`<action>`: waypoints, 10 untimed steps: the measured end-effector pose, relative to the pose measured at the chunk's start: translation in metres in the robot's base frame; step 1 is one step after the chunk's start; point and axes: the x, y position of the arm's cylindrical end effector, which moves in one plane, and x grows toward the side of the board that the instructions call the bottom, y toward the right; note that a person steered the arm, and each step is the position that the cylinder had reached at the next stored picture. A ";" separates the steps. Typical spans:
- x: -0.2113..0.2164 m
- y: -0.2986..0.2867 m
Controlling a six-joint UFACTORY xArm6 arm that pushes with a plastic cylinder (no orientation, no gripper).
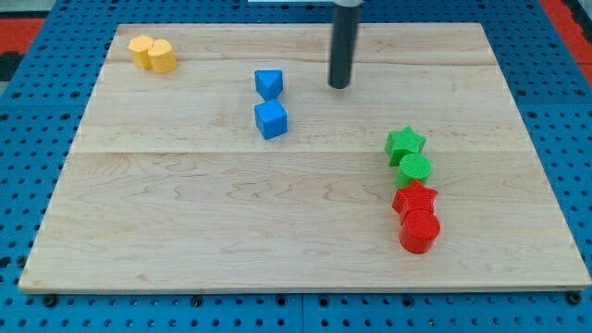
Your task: Slide yellow hexagon towards center
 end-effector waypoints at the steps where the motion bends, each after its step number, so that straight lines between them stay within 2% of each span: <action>1: -0.006 -0.039; 2: -0.008 -0.113; 3: -0.014 -0.128; 5: -0.101 -0.196; 6: -0.105 -0.258; 7: -0.085 -0.293; 8: -0.068 -0.274; 10: -0.035 -0.196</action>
